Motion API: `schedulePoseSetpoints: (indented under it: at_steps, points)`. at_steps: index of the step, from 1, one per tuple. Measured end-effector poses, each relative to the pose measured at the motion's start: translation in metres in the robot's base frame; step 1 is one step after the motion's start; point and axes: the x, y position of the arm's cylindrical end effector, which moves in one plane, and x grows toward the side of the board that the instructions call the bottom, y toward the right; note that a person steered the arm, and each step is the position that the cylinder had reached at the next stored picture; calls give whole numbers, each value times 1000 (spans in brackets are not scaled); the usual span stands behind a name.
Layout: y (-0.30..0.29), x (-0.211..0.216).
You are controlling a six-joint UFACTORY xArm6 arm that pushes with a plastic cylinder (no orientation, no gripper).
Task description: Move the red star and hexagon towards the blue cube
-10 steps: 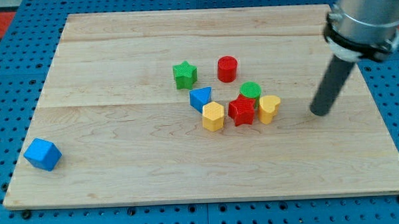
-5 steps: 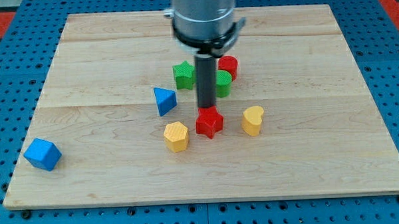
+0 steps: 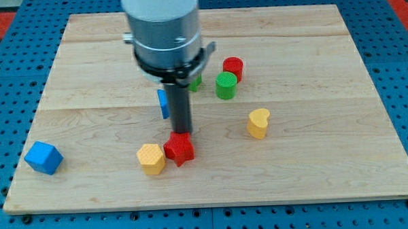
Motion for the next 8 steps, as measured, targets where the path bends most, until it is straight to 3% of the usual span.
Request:
schedulePoseSetpoints:
  at_steps: [1, 2, 4, 5, 6, 7, 8]
  points:
    - [53, 0]
    - [47, 14]
    - [-87, 40]
    - [-101, 49]
    - [-48, 50]
    - [-34, 81]
    - [-73, 114]
